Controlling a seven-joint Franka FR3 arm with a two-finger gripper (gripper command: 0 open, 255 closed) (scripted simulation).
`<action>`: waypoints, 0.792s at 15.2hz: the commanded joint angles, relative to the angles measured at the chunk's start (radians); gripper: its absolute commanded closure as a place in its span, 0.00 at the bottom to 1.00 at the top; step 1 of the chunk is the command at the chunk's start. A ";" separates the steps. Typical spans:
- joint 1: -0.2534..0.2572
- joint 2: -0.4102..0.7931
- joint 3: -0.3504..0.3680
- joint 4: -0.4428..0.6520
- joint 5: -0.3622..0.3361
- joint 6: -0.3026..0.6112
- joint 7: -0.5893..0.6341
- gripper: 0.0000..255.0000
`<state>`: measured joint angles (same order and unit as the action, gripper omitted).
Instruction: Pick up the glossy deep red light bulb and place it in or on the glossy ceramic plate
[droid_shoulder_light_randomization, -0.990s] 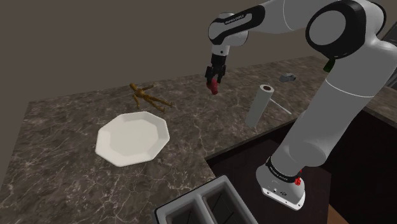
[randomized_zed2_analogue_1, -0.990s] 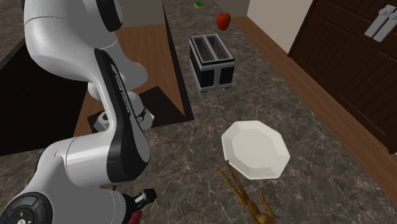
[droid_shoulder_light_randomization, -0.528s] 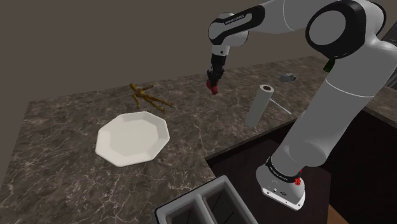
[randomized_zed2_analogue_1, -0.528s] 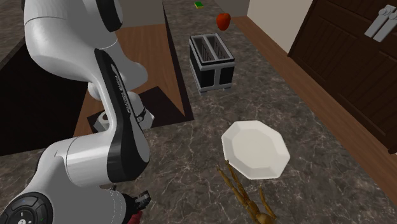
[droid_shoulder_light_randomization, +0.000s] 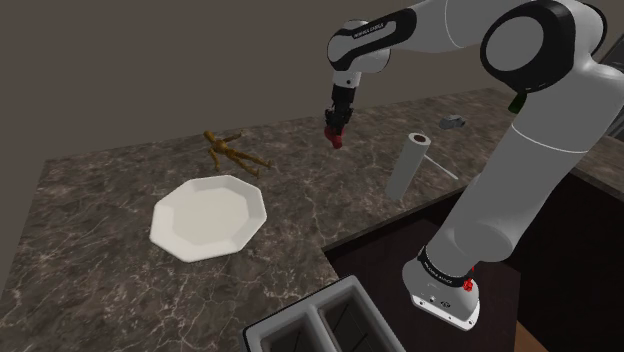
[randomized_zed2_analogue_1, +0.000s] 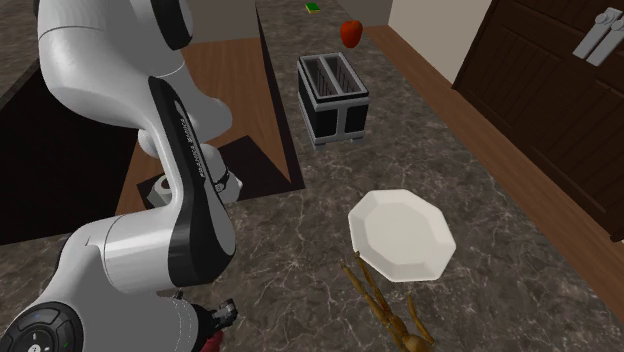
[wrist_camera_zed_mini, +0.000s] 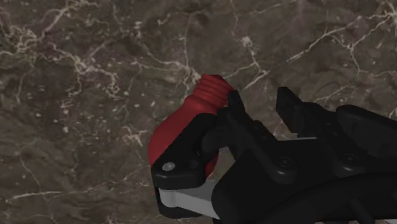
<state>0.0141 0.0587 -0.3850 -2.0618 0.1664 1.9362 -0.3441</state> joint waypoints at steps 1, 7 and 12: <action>-0.001 0.029 -0.002 0.038 -0.017 -0.002 0.027 0.00; -0.004 0.199 -0.027 0.277 -0.112 -0.041 0.170 0.00; -0.005 0.212 -0.025 0.225 -0.106 0.023 0.165 0.00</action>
<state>0.0102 0.2683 -0.4100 -1.8266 0.0602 1.9464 -0.1775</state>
